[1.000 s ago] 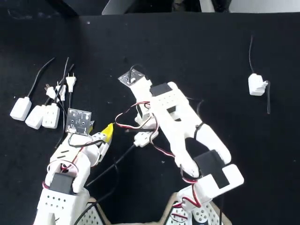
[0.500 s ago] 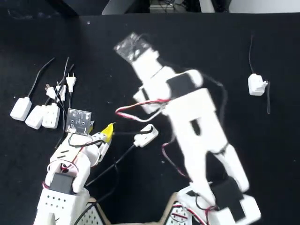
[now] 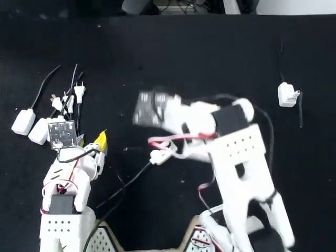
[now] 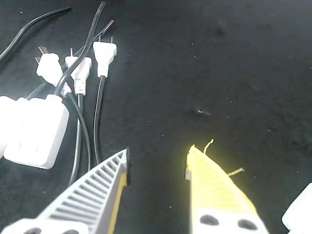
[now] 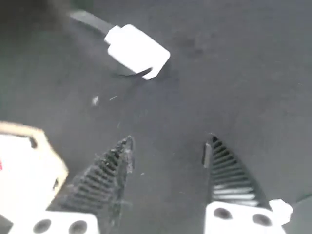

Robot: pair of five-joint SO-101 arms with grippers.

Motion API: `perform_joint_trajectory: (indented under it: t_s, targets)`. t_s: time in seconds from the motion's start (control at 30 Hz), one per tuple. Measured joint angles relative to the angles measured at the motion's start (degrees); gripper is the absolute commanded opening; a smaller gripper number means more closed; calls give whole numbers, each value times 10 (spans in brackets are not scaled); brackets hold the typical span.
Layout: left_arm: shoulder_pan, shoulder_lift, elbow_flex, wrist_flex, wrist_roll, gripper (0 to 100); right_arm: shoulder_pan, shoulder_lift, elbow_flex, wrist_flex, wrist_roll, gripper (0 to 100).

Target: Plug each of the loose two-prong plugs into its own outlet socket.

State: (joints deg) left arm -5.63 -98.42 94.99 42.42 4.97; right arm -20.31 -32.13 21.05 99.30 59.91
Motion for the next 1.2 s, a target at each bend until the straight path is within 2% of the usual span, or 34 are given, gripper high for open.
perform_joint_trajectory:
  t_s: [0.2,0.33,0.5,0.7,0.9,1.07,1.2]
  targets:
    - [-1,0,0,-11,0,198,-74,-28,225,-61,7,198]
    - [-8,0,0,-13,18,198,-143,-28,315,-171,-49,201]
    - [-71,0,0,-14,75,198,-199,-28,337,-295,-116,289]
    - [-105,0,-4,-14,100,198,-204,33,331,-321,-129,332]
    - [-110,0,-4,-14,102,198,-204,149,257,-322,-29,332]
    - [-109,0,-4,-14,104,198,-204,183,214,-322,37,332]
    - [-109,0,-4,-14,104,198,-160,185,213,-323,91,332]
